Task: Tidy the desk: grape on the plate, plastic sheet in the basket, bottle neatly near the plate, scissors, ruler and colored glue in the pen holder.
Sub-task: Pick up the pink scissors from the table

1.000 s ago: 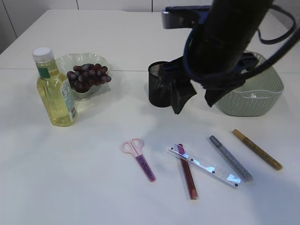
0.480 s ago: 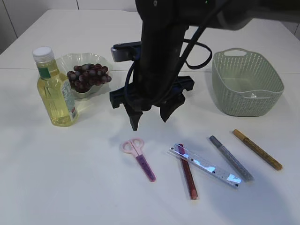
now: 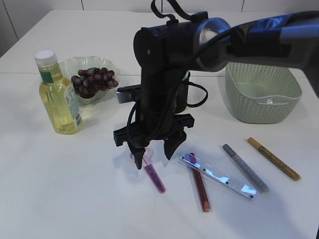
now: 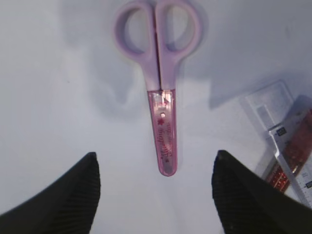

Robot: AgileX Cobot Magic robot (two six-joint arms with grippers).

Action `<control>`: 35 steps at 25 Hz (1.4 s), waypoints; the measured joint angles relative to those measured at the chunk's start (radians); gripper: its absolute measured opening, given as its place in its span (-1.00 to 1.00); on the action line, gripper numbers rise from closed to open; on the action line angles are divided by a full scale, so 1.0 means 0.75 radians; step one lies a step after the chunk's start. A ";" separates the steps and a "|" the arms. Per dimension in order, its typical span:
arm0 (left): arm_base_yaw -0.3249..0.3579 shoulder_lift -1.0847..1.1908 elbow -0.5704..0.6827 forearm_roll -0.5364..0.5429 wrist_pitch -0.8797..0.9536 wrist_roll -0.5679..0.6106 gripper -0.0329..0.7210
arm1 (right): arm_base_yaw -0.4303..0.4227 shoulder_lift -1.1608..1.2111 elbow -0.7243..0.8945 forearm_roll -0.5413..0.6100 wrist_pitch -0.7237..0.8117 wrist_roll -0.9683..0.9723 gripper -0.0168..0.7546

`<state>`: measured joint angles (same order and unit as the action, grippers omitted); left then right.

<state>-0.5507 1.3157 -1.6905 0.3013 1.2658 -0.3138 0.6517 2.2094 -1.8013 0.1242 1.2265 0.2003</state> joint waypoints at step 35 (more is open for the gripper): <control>0.000 0.000 0.000 0.050 0.000 0.003 -0.28 | 0.000 0.111 -0.117 -0.008 -0.008 -0.038 0.49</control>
<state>-0.5507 1.3157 -1.6905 0.3391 1.2658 -0.3116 0.6517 2.2923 -1.8889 0.1186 1.2204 0.1715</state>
